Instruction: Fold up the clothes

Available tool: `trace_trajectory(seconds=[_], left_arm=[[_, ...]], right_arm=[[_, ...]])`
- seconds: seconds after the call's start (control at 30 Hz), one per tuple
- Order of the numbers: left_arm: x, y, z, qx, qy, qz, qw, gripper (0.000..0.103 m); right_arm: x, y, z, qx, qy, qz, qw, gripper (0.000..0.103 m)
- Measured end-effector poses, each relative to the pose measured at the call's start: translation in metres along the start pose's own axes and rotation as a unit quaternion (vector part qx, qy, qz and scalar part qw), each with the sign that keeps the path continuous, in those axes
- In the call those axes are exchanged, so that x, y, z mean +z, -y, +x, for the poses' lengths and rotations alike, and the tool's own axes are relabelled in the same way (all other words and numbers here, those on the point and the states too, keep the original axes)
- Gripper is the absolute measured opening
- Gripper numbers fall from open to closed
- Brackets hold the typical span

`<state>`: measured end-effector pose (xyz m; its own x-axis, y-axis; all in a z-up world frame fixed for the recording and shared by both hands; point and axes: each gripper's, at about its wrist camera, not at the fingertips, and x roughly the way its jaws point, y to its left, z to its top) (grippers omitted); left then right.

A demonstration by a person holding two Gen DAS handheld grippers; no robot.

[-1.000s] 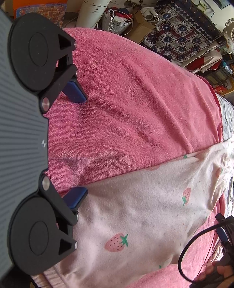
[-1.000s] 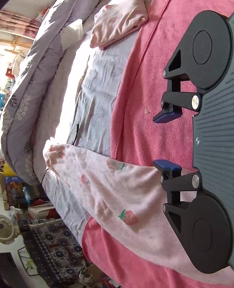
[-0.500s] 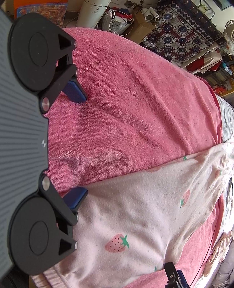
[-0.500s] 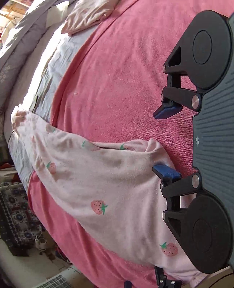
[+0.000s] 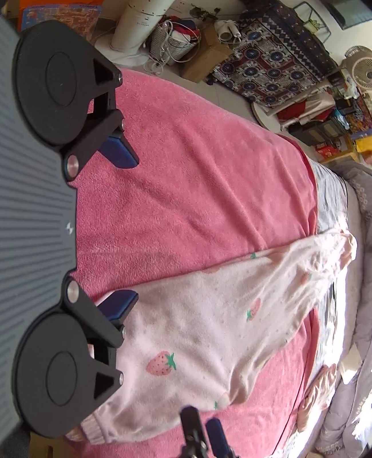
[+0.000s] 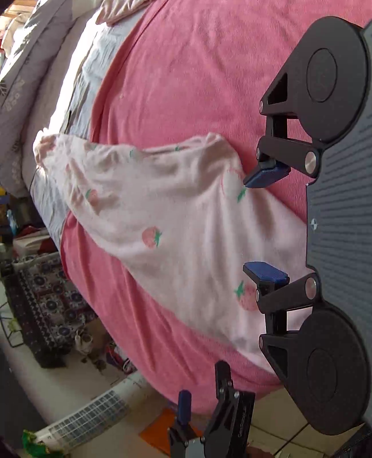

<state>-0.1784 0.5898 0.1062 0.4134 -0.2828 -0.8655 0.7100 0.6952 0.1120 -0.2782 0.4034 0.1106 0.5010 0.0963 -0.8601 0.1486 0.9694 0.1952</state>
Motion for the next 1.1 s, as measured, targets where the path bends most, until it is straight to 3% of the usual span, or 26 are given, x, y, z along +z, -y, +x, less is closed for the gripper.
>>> trace_trajectory(seconds=[0.1, 0.2, 0.4, 0.5, 0.57, 0.7, 0.8, 0.83, 0.87, 0.93, 1.1], left_arm=[[-0.01, 0.014, 0.013, -0.01, -0.032, 0.034, 0.9988, 0.093], [-0.027, -0.01, 0.0, -0.01, -0.03, 0.028, 0.9991, 0.093], [-0.061, -0.064, -0.03, -0.01, -0.017, 0.008, 0.9998, 0.092], [-0.078, -0.091, -0.045, -0.01, -0.01, -0.002, 0.9999, 0.092], [-0.089, -0.109, -0.056, -0.01, -0.005, -0.009, 0.9999, 0.092], [-0.116, -0.15, -0.077, -0.007, -0.001, -0.023, 0.9997, 0.092], [-0.15, -0.188, -0.089, 0.006, -0.019, -0.037, 0.9991, 0.092], [-0.161, -0.2, -0.092, 0.01, -0.027, -0.042, 0.9987, 0.092], [-0.171, -0.211, -0.094, 0.017, -0.036, -0.048, 0.998, 0.092], [-0.191, -0.236, -0.094, 0.028, -0.063, -0.064, 0.9956, 0.092], [-0.199, -0.277, -0.077, 0.033, -0.1, -0.08, 0.9912, 0.092]], right_arm=[[-0.025, -0.027, 0.013, -0.01, -0.028, -0.007, 1.0, 0.052], [-0.053, -0.046, 0.008, -0.052, -0.022, -0.04, 0.998, 0.052], [-0.06, -0.043, -0.014, -0.095, -0.049, 0.11, 0.988, 0.051], [-0.038, -0.065, -0.028, -0.13, 0.01, 0.109, 0.985, 0.051], [-0.019, -0.081, -0.035, -0.147, 0.063, 0.096, 0.982, 0.058], [0.04, -0.086, 0.003, -0.168, 0.143, 0.101, 0.97, 0.065], [0.071, -0.066, 0.064, -0.184, 0.132, 0.164, 0.96, 0.069], [0.072, -0.055, 0.093, -0.197, 0.087, 0.191, 0.958, 0.071], [0.069, -0.051, 0.112, -0.206, 0.068, 0.199, 0.956, 0.074], [0.059, -0.062, 0.12, -0.241, 0.099, 0.18, 0.949, 0.079], [0.047, -0.067, 0.122, -0.256, 0.133, 0.19, 0.939, 0.082]])
